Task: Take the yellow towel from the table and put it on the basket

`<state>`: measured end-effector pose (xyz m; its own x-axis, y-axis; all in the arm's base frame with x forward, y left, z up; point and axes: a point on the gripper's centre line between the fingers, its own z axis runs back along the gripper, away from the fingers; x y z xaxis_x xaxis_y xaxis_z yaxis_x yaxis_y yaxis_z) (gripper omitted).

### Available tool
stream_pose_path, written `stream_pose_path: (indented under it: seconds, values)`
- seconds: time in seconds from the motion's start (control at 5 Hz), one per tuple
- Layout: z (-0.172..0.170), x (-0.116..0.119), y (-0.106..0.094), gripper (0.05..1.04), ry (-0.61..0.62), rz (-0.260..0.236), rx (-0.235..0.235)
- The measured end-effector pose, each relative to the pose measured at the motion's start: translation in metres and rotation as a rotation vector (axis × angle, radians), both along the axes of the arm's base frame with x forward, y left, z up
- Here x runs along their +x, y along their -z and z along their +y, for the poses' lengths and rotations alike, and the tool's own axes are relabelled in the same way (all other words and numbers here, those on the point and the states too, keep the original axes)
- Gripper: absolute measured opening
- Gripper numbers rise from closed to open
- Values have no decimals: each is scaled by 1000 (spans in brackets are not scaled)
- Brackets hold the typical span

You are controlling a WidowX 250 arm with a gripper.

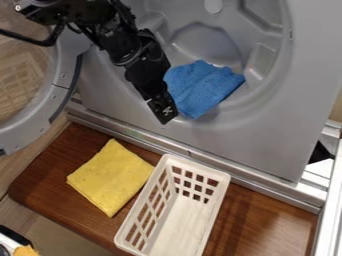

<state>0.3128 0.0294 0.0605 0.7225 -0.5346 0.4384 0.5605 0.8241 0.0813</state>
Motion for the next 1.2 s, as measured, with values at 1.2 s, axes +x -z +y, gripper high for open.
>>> stream_pose_path:
  seconds: [1.2]
  values:
    - [31, -51, 84, 999, -272, 261, 106]
